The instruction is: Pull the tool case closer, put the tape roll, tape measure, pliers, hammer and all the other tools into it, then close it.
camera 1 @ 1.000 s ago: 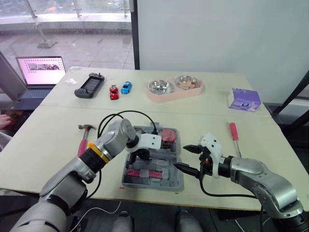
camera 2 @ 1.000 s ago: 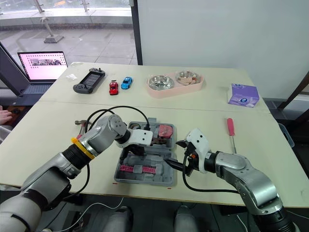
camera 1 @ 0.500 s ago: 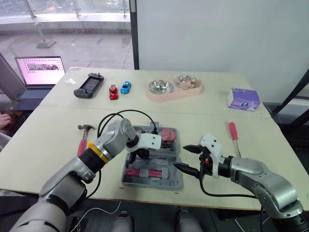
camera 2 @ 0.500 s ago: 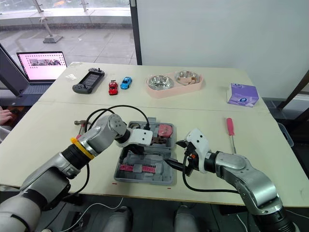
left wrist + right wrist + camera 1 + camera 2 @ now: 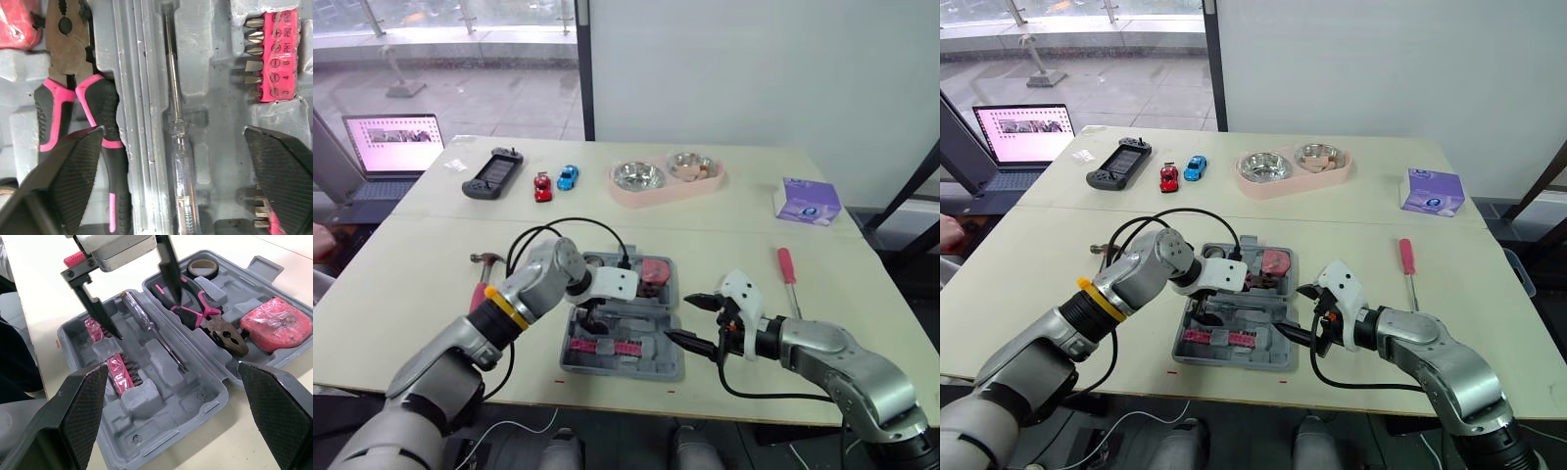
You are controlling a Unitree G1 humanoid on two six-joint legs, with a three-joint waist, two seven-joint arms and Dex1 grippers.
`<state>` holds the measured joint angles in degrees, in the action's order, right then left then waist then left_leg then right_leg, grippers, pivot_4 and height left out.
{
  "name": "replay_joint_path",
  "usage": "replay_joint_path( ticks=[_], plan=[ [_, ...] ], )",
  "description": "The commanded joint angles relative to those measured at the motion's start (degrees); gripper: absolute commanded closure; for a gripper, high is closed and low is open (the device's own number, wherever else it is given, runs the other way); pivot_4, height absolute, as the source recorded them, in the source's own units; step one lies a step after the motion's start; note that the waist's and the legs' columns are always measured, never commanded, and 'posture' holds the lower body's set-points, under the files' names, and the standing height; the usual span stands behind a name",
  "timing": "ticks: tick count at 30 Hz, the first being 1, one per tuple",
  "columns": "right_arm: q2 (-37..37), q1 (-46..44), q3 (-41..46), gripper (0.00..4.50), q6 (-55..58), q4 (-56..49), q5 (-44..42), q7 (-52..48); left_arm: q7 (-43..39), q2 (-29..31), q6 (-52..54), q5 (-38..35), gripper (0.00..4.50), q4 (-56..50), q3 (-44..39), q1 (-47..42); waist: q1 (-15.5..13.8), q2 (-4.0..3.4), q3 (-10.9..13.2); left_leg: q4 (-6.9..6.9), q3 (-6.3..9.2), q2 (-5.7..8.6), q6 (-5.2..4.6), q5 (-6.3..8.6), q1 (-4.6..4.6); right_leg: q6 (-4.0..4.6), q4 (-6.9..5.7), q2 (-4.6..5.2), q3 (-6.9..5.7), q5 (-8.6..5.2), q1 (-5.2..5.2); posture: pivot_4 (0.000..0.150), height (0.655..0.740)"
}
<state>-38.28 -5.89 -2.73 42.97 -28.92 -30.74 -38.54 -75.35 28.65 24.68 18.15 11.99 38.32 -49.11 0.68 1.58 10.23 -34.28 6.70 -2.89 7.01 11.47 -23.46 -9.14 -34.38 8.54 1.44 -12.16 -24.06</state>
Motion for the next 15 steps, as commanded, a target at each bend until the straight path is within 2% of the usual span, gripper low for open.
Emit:
replay_joint_path(
  ticks=[1,8,11,15],
  plan=[
    [0.50,-0.42,1.45,0.00,-0.38,-2.46,-1.01,0.12,-0.28,0.46,-0.07,-0.12,0.03,-2.00,-1.68,-1.28,0.01,0.00,0.00,0.00,0.00,0.00,0.00,0.00,0.00,0.00,0.00,0.00,0.00,0.00,0.00,0.150,0.7400],
    [0.62,-0.12,1.38,0.00,-0.32,-2.72,-1.03,0.27,-3.97,2.65,4.63,-4.90,0.03,-4.97,-6.68,-1.88,0.09,0.00,0.00,0.00,0.00,0.00,0.00,0.00,0.00,0.00,-0.01,0.00,0.00,0.00,0.00,0.150,0.7400],
    [0.66,-0.03,1.42,0.00,-0.34,-2.79,-1.04,0.35,-4.95,4.10,6.15,-7.55,0.94,-5.31,-9.20,-1.29,0.11,0.00,0.00,0.00,0.00,0.00,0.00,0.00,0.00,0.00,-0.01,0.00,0.00,0.00,0.00,0.150,0.7400],
    [0.54,0.14,1.46,0.00,-0.37,-2.81,-1.09,0.30,-4.74,5.57,5.85,-11.68,2.95,-4.78,-12.79,0.86,0.12,0.00,0.00,0.00,0.00,0.00,0.00,0.00,0.00,0.00,-0.01,0.01,0.00,0.00,0.00,0.150,0.7400]
  ],
)
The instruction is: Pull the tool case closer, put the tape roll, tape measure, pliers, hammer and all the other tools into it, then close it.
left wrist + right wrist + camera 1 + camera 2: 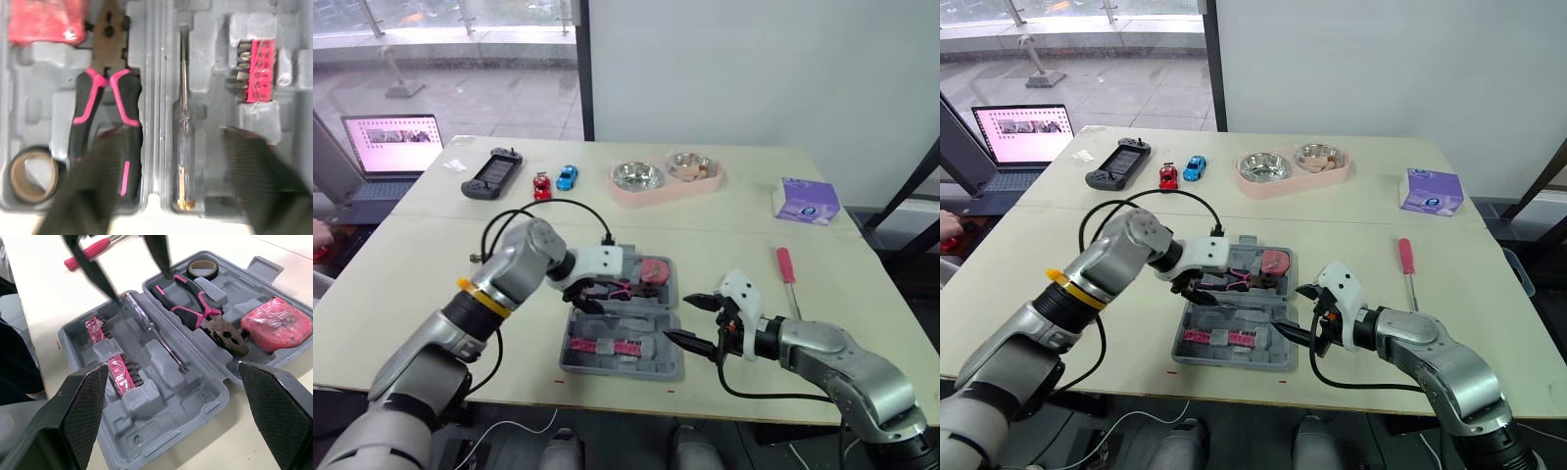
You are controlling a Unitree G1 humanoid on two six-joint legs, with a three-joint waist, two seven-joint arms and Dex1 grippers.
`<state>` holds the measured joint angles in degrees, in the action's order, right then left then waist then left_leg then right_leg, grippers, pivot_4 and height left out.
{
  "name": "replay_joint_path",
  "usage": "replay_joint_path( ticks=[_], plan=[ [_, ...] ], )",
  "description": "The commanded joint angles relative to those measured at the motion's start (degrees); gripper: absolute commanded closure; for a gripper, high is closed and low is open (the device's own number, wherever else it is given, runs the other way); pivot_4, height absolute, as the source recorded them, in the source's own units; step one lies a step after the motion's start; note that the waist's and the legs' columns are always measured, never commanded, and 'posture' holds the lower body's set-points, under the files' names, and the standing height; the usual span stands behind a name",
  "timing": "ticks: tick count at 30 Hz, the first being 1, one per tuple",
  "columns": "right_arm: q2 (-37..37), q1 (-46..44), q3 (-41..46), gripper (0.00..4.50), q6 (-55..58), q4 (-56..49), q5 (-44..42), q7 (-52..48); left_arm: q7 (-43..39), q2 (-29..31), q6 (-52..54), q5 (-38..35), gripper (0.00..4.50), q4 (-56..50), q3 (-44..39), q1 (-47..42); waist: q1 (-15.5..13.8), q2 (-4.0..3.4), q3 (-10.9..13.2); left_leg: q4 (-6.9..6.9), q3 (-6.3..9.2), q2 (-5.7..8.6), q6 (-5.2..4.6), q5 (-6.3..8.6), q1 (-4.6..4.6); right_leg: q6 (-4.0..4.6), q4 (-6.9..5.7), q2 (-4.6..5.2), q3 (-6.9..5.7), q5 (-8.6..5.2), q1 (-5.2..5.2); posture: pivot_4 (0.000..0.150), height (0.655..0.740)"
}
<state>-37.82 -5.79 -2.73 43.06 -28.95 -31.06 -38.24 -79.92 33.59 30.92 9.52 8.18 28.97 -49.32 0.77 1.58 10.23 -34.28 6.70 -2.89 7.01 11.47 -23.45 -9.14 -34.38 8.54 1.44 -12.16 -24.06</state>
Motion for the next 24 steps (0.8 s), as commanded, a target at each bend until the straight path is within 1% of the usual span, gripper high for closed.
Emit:
replay_joint_path(
  ticks=[1,2,3,6,9,11,14,24],
  plan=[
    [0.03,0.03,1.46,0.00,-0.48,-2.73,-0.75,-0.04,0.19,0.58,-0.38,-4.59,3.49,-0.50,-4.94,1.86,0.01,0.00,0.00,0.00,0.00,0.00,0.00,0.00,0.00,0.02,0.00,0.00,0.00,0.01,0.00,0.150,0.7400],
    [-0.02,0.02,1.46,0.00,-0.49,-2.67,-0.74,-0.09,0.70,0.37,-0.41,-5.90,4.02,0.03,-6.30,2.55,0.01,0.00,0.00,0.00,0.00,0.00,0.00,0.00,0.00,0.02,0.00,-0.01,0.00,0.01,0.00,0.150,0.7400],
    [-0.08,-0.01,1.45,0.00,-0.51,-2.62,-0.72,-0.15,1.19,0.19,-2.49,-7.12,4.46,0.59,-7.63,3.50,0.00,0.00,0.00,0.00,0.00,0.00,0.00,0.00,0.00,0.02,-0.01,0.00,0.00,0.02,0.00,0.150,0.7400],
    [-0.19,-0.09,1.42,0.00,-0.53,-2.50,-0.71,-0.30,2.63,-0.35,-8.03,-9.78,4.46,1.43,-10.38,5.99,-0.03,0.00,0.00,0.00,0.00,0.00,0.00,0.00,0.00,0.06,-0.01,0.00,0.00,0.04,0.00,0.150,0.7400],
    [-0.32,-0.20,1.40,0.00,-0.49,-2.36,-0.77,-0.55,3.67,-1.16,-10.58,-13.05,4.46,1.68,-13.00,9.12,-0.04,0.00,0.00,0.00,0.00,0.00,0.00,0.00,0.00,0.10,0.00,0.00,0.00,0.07,0.00,0.150,0.7400],
    [-0.44,-0.31,1.35,0.00,-0.39,-2.26,-0.73,-0.73,4.40,-1.35,-11.87,-13.74,4.46,2.17,-13.52,10.80,-0.03,-0.01,0.00,0.00,0.00,0.00,0.00,0.00,0.00,0.10,-0.01,0.00,0.00,0.07,0.00,0.150,0.7400],
    [-0.63,-0.42,1.38,0.00,-0.30,-2.20,-0.70,-0.95,5.27,-1.40,-16.32,-13.46,4.46,3.80,-13.27,12.65,-0.01,-0.01,0.00,0.00,0.00,0.00,0.00,0.00,0.01,0.11,-0.01,-0.01,0.00,0.07,0.00,0.150,0.7400],
    [-1.03,0.05,1.77,0.00,-0.01,-2.83,-0.92,-0.92,8.88,-2.83,-22.15,-10.01,4.46,8.98,-10.35,14.22,-0.10,-0.01,0.00,0.00,0.00,0.00,0.00,0.00,0.01,0.11,0.01,-0.01,0.00,0.07,0.01,0.150,0.7400]
  ],
)
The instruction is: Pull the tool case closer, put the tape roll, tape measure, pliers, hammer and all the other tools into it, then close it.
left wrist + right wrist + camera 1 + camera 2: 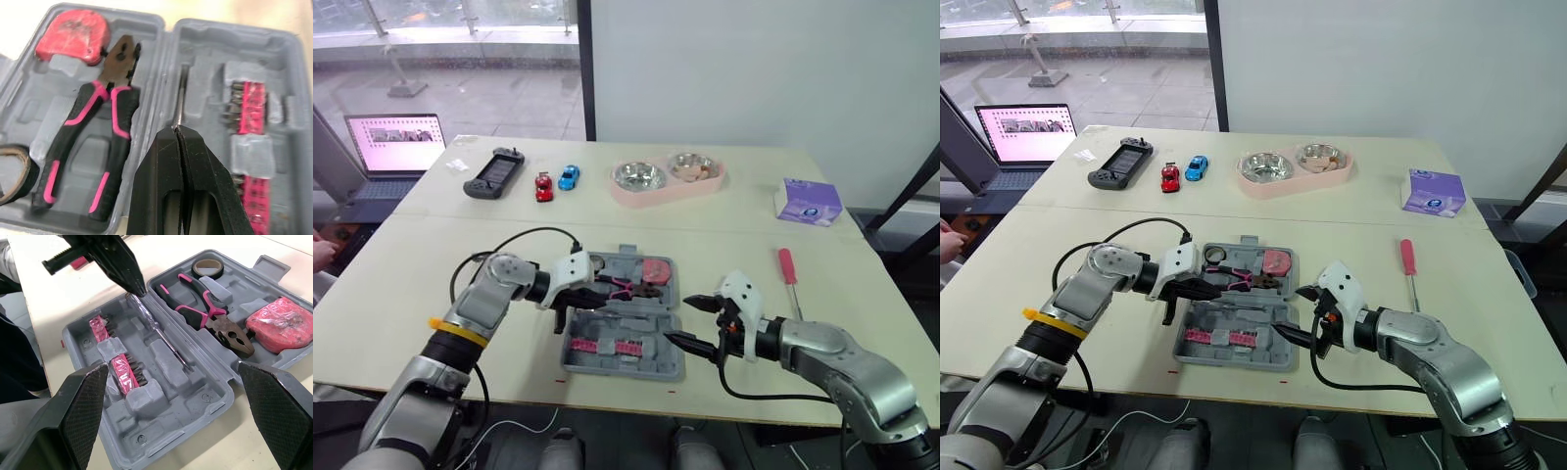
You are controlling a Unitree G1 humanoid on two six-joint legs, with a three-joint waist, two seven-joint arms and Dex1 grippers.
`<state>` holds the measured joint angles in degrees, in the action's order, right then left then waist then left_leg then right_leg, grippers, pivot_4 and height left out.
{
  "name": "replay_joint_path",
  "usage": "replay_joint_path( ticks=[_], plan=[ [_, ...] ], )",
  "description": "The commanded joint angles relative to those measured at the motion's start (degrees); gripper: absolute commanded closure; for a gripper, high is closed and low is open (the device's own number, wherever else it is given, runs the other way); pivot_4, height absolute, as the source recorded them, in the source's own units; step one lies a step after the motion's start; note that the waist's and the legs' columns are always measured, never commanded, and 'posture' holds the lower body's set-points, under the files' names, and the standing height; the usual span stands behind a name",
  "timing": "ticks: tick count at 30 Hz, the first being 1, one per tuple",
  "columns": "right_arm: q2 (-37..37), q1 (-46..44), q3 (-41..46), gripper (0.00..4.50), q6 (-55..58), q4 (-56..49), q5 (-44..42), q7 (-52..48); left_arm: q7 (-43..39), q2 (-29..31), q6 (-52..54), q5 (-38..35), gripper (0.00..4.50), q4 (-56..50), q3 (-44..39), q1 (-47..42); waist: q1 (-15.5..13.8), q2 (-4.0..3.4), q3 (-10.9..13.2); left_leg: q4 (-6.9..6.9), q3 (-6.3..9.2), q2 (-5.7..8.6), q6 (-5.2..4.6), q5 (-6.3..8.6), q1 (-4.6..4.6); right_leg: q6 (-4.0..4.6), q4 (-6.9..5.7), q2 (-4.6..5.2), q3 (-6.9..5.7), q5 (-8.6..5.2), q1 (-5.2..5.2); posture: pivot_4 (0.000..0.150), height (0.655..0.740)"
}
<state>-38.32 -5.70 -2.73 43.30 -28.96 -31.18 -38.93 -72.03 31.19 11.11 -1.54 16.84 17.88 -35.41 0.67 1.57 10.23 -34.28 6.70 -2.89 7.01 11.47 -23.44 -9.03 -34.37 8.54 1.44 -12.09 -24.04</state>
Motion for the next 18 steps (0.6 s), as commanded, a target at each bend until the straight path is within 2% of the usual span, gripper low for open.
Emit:
replay_joint_path(
  ticks=[1,10,18],
  plan=[
    [-0.53,0.08,1.80,0.00,-0.23,-2.90,-0.81,-0.21,1.27,-0.77,-3.19,1.58,4.46,1.02,1.28,0.38,0.00,0.00,0.00,0.00,0.00,0.00,0.00,0.00,0.00,0.00,0.00,0.00,0.00,0.00,0.00,0.150,0.7400],
    [-0.52,0.36,2.03,0.00,0.13,-3.54,-1.14,0.18,8.29,-5.96,-7.97,7.25,4.46,14.48,4.73,-0.08,-0.32,-0.10,-0.06,-0.01,0.00,0.00,0.00,0.00,0.13,-0.03,0.01,0.01,-0.01,-0.02,0.18,0.150,0.7400],
    [-0.76,0.50,2.60,0.00,0.63,-3.90,-1.39,0.28,7.68,-6.35,-9.61,8.12,4.46,17.18,5.59,0.73,-0.50,-0.16,-0.16,0.02,0.00,0.03,0.02,0.02,0.82,-0.24,0.25,0.03,-0.02,-0.19,0.99,0.150,0.7400]
  ],
)
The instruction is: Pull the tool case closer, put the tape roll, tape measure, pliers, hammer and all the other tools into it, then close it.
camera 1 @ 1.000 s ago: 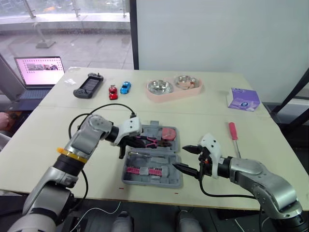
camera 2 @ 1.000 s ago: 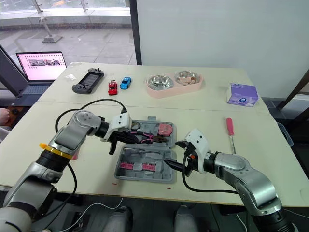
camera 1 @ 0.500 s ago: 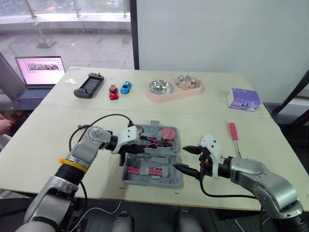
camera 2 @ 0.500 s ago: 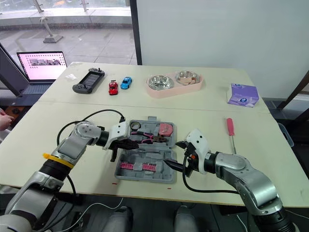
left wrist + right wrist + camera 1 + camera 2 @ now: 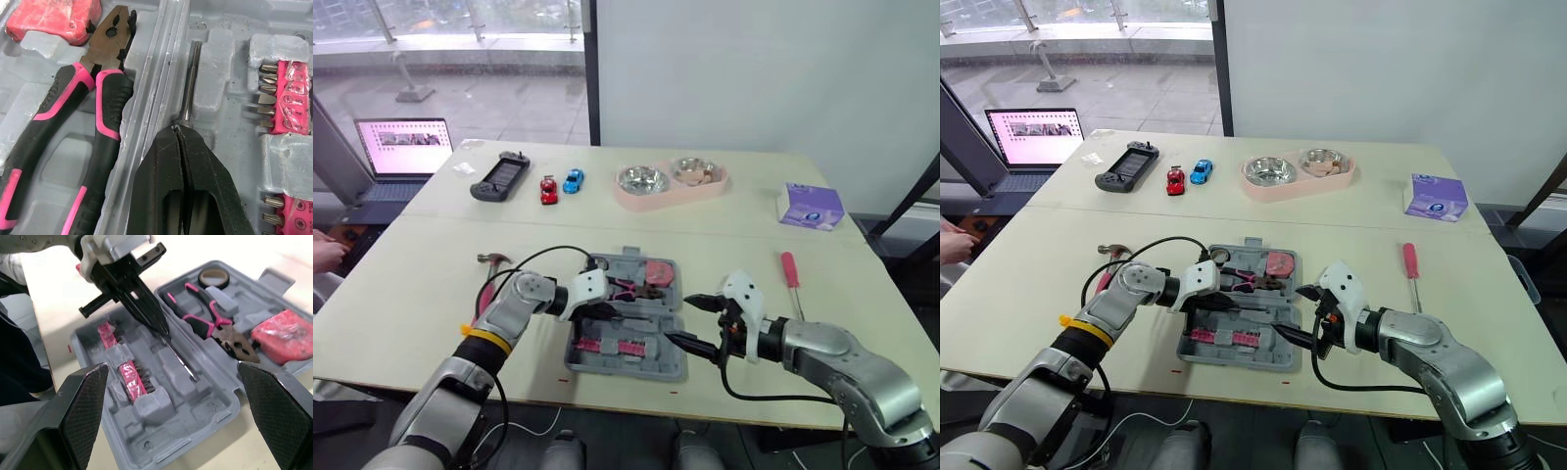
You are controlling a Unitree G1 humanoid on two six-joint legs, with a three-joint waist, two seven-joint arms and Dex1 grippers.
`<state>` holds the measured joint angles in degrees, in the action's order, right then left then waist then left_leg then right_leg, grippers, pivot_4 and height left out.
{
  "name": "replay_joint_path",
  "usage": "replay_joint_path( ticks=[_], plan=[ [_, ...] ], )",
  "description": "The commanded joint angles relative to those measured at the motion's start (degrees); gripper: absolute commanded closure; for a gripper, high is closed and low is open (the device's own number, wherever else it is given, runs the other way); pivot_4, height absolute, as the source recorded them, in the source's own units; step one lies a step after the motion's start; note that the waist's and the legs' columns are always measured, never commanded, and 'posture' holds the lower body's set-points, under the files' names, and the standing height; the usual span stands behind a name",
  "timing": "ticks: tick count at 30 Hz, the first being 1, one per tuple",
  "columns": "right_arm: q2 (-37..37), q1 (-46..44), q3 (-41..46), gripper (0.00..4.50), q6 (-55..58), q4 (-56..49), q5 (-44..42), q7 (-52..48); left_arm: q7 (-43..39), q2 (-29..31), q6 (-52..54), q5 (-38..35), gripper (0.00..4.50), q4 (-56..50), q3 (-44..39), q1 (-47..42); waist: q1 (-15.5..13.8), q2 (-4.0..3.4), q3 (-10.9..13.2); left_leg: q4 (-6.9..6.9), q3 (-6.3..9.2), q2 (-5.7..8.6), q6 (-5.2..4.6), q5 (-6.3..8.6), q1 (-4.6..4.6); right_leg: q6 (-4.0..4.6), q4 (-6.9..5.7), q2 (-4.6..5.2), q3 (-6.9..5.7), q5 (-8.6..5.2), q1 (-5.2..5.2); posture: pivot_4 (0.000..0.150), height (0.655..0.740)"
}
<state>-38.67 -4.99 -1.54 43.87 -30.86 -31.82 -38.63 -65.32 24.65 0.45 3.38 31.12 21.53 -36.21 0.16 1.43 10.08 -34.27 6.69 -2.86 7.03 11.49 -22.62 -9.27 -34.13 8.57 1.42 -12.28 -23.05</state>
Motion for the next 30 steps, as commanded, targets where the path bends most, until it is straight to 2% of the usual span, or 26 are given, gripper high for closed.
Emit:
replay_joint_path(
  ticks=[1,6,9,12,16,20,25,26,28,30],
  plan=[
    [-0.41,-0.26,1.43,0.00,0.10,-1.97,-0.75,-0.04,0.78,0.17,1.29,2.94,4.46,2.60,1.79,1.42,0.01,-0.05,-0.03,0.01,0.00,0.00,0.00,0.00,0.01,0.00,0.00,0.00,0.00,0.00,0.00,0.150,0.7400],
    [-0.29,-0.62,1.48,0.00,-0.03,-1.68,-0.81,-0.37,-1.96,1.79,2.18,0.40,4.46,-2.58,-0.38,-0.40,0.27,-0.06,-0.03,0.02,0.00,0.00,0.00,0.00,0.00,0.00,0.00,0.00,0.00,0.00,0.00,0.150,0.7400],
    [-0.31,-0.64,1.65,0.00,-0.17,-1.51,-0.90,-0.56,-4.38,3.33,6.72,-3.15,4.46,-8.97,-2.92,-1.26,0.67,-0.04,0.02,0.04,0.00,0.00,0.00,0.00,-0.13,0.00,-0.02,0.00,0.00,0.00,-0.16,0.150,0.7400],
    [-0.75,-0.46,2.33,0.00,-0.56,-0.92,-0.82,-1.09,-6.72,6.55,14.38,-8.00,4.46,-16.74,-7.05,-2.48,0.66,0.00,0.07,0.05,0.00,-0.01,-0.01,0.00,-0.34,0.00,-0.06,-0.01,0.00,0.01,-0.38,0.150,0.7400],
    [-2.62,0.34,5.42,0.00,-1.86,1.31,-0.47,-2.76,-11.08,14.94,27.95,-17.77,4.46,-27.94,-14.98,-2.24,0.86,0.01,0.16,0.04,0.02,-0.02,-0.01,-0.01,-0.60,0.01,-0.09,-0.02,0.00,0.02,-0.63,0.150,0.7400],
    [-5.10,1.16,9.74,0.00,-4.49,5.81,0.41,-5.04,-11.42,25.01,31.01,-21.08,4.46,-32.65,-23.49,6.88,1.10,-0.15,0.18,0.11,0.01,-0.02,-0.02,0.00,-0.57,0.00,-0.05,-0.01,0.00,0.00,-0.63,0.150,0.7400],
    [-7.70,4.28,18.03,0.00,-11.20,15.35,1.62,-8.95,-5.50,30.49,16.94,-17.66,4.46,-28.65,-39.34,26.98,0.74,-0.14,0.39,0.15,0.00,-0.04,-0.03,0.01,-0.72,0.03,-0.07,-0.02,-0.01,0.00,-0.87,0.150,0.7400],
    [-8.17,5.23,19.66,0.00,-12.77,17.50,2.04,-9.94,-4.67,31.05,15.74,-17.41,3.96,-27.72,-42.03,30.02,0.66,-0.11,0.40,0.10,0.00,-0.04,-0.03,0.01,-0.77,0.05,-0.06,-0.01,-0.02,0.02,-0.93,0.150,0.7400],
    [-9.52,7.54,23.06,0.00,-16.34,22.57,3.03,-12.39,-4.39,31.88,15.62,-18.62,3.46,-26.24,-48.00,35.75,0.47,-0.08,0.42,0.08,-0.01,-0.03,-0.03,0.01,-0.79,0.06,-0.02,0.01,-0.01,0.02,-0.92,0.150,0.7400],
    [-10.49,9.02,25.33,0.00,-19.45,26.59,3.68,-14.31,-4.15,32.46,13.83,-19.07,2.47,-24.56,-52.05,39.91,0.34,-0.05,0.43,0.08,-0.03,-0.03,-0.02,0.01,-0.81,0.06,0.02,0.03,-0.01,0.02,-0.92,0.150,0.7400]
  ],
)
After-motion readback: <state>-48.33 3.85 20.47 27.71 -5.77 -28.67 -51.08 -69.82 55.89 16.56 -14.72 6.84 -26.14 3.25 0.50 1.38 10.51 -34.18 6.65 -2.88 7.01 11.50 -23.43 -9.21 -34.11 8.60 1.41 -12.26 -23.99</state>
